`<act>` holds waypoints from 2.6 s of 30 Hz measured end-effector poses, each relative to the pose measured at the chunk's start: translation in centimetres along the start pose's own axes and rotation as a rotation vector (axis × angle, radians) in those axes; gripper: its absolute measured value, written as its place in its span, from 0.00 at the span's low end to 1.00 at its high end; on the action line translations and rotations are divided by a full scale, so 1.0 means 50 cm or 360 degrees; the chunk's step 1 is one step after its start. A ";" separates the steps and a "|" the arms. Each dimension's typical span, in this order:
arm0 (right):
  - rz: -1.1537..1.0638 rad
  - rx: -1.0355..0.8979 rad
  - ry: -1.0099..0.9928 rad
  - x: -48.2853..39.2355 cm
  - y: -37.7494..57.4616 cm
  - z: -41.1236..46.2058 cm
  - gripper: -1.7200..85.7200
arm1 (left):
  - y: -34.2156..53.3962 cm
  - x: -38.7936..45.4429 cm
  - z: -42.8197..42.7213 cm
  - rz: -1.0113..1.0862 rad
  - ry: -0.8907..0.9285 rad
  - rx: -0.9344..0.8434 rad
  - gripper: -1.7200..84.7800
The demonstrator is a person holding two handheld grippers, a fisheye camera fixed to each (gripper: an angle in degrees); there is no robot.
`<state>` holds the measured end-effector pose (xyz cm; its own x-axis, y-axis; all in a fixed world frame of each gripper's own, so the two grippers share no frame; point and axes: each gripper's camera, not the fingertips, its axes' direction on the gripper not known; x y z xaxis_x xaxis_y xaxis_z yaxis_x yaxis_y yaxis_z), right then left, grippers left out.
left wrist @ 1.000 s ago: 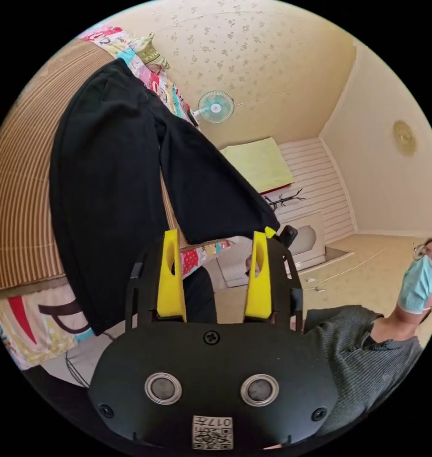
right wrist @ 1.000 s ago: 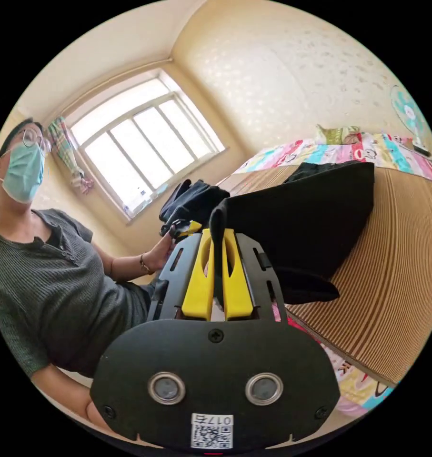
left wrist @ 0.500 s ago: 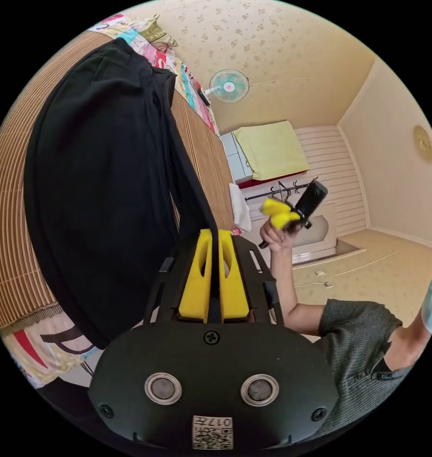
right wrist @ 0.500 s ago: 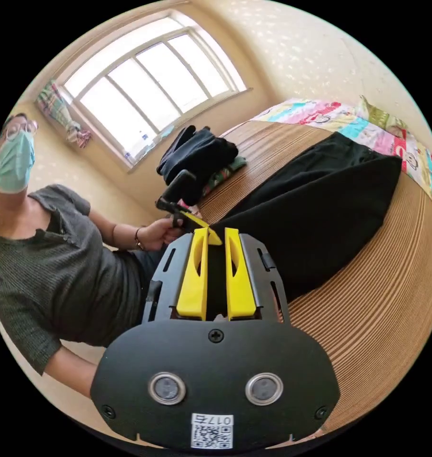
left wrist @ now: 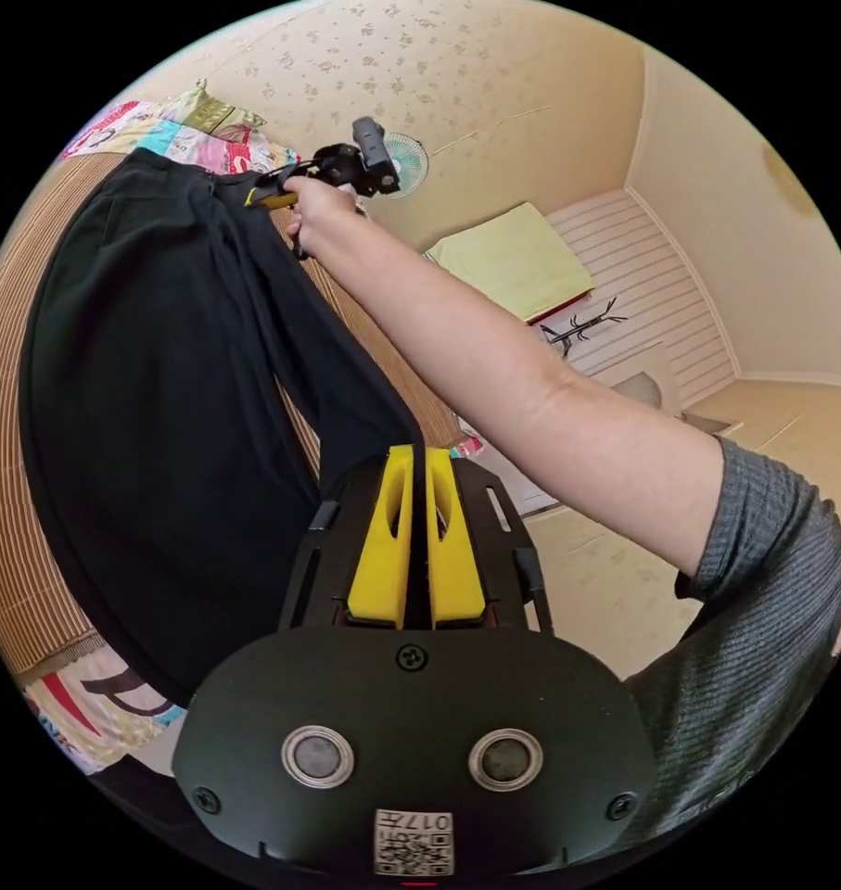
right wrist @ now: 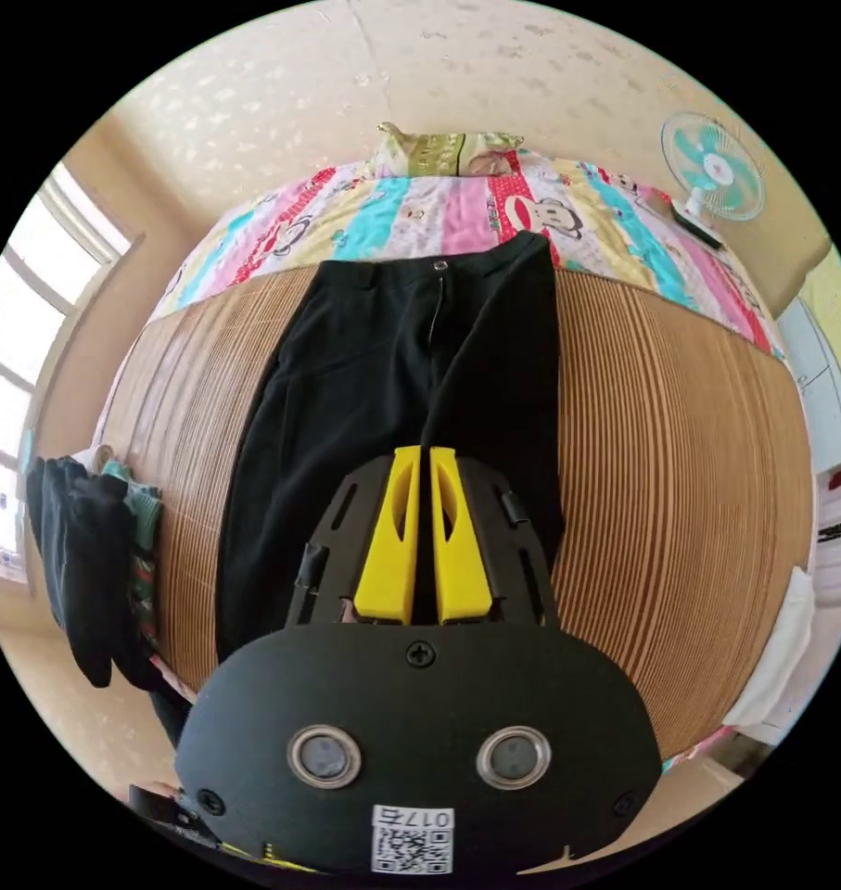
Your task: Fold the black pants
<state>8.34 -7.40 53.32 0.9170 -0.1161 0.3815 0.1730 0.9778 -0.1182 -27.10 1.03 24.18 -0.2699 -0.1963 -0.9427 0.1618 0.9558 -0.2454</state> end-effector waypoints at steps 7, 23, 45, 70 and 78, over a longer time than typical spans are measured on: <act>-0.0771 0.0360 -0.0153 -0.375 0.159 -0.092 0.05 | 0.080 0.035 -0.116 0.0091 0.0098 -0.0052 0.01; 0.0110 -0.0025 -0.0671 0.112 0.612 0.027 0.12 | 0.207 -0.262 -0.206 -0.0680 -0.0070 -0.0117 0.12; -0.0052 0.0025 -0.0411 0.148 1.097 -0.198 0.09 | 0.156 -0.123 -0.168 -0.0553 -0.0430 -0.0077 0.02; -0.0088 0.0326 -0.1308 0.494 1.164 -0.606 0.04 | 0.109 -0.057 -0.321 -0.0310 0.0096 0.0034 0.02; 0.0136 -0.0235 -0.0932 0.476 1.178 -0.486 0.07 | 0.199 -0.174 -0.252 -0.0738 -0.0311 -0.0215 0.08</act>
<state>49.09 43.19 33.15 0.5870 0.1182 0.8009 0.1937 0.9401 -0.2806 -35.12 14.98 32.78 -0.0999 -0.6304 -0.7698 -0.0599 0.7761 -0.6278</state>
